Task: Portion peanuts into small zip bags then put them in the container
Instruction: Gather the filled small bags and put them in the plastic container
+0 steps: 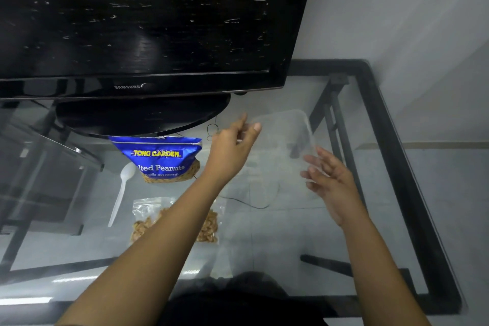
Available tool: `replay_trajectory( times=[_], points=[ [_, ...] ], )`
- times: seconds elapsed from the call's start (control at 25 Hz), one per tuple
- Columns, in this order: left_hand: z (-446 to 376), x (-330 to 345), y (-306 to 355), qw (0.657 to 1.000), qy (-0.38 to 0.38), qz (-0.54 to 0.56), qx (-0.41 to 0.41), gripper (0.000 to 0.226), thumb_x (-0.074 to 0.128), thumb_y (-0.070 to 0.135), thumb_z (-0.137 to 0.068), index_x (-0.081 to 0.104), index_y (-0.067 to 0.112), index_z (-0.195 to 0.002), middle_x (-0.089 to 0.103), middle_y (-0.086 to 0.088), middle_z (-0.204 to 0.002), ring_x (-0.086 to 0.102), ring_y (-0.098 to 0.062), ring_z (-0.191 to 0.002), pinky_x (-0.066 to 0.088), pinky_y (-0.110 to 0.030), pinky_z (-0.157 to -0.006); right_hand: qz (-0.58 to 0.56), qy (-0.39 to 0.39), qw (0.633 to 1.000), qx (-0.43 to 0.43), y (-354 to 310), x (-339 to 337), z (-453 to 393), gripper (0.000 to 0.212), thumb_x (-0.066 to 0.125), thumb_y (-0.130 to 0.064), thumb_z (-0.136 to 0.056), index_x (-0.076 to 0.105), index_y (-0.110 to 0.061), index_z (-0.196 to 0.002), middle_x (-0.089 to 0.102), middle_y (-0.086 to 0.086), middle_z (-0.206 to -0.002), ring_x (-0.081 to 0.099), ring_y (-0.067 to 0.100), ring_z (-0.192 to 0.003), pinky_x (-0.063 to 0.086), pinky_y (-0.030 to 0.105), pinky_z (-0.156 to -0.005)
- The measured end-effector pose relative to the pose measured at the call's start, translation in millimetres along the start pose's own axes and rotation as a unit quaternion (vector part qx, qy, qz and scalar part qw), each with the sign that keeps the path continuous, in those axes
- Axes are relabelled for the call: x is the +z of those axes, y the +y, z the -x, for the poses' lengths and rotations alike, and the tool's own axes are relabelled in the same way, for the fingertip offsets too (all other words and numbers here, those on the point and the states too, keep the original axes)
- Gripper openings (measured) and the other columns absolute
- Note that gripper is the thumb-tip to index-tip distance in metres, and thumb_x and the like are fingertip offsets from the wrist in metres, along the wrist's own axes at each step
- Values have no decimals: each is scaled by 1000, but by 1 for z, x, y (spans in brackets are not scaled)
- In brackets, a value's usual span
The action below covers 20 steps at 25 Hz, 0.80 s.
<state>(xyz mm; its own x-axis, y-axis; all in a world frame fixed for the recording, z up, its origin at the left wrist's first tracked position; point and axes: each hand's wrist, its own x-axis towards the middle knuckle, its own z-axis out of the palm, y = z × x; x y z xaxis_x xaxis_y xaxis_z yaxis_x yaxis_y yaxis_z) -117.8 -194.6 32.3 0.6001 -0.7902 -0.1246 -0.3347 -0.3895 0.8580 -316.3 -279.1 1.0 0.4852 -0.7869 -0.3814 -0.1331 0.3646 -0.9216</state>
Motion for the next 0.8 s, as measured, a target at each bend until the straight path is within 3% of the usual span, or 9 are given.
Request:
replay_trajectory(
  times=[0.08,0.16,0.24,0.4,0.52,0.64,0.8],
  points=[
    [8,10,-21,988,19,-153,15,54,43,38,-96,37,6,-140,58,-12,-128,55,-20,-112,43,-26,-87,-46,78,996,-1,6,-12,-7,44,52,1,-89,52,-26,-124,64,-7,-111,64,8,-83,52,19,-69],
    [14,14,-43,941,2,-337,7,52,38,32,-99,32,0,-140,52,-18,-134,50,-29,-120,39,-32,-98,-50,141,989,1,11,-28,-19,47,52,-2,-90,48,-23,-132,62,-3,-117,62,8,-85,51,21,-70],
    [14,15,-57,910,-6,-411,-46,50,35,30,-100,31,-2,-138,54,-19,-131,53,-31,-116,41,-34,-95,-18,180,983,19,18,-41,-34,46,51,-4,-92,46,-22,-134,60,1,-118,59,7,-82,48,20,-68],
    [3,20,-69,928,7,-345,-137,36,40,27,-98,49,-2,-117,65,-18,-102,62,-32,-93,44,-32,-71,93,180,977,72,33,-43,-60,39,50,-10,-91,48,-20,-129,60,4,-111,56,13,-85,47,24,-70],
    [-4,19,-73,944,31,-277,-174,28,44,15,-95,57,-3,-112,67,-21,-100,63,-34,-91,46,-33,-73,216,160,960,78,48,-40,-72,46,62,-15,-85,49,-16,-130,58,4,-119,58,23,-102,48,31,-83],
    [-7,18,-75,948,49,-261,-176,28,46,11,-94,58,-3,-114,67,-23,-100,63,-36,-93,49,-37,-77,347,176,920,44,56,-34,-77,52,63,-17,-85,45,-9,-133,51,14,-125,56,33,-109,49,40,-92],
    [-9,17,-78,948,52,-264,-168,28,45,10,-94,58,-3,-115,67,-22,-101,62,-35,-93,48,-35,-75,433,194,880,26,62,-28,-75,57,56,-22,-91,33,-4,-140,35,23,-135,37,38,-124,35,42,-105]
  ],
)
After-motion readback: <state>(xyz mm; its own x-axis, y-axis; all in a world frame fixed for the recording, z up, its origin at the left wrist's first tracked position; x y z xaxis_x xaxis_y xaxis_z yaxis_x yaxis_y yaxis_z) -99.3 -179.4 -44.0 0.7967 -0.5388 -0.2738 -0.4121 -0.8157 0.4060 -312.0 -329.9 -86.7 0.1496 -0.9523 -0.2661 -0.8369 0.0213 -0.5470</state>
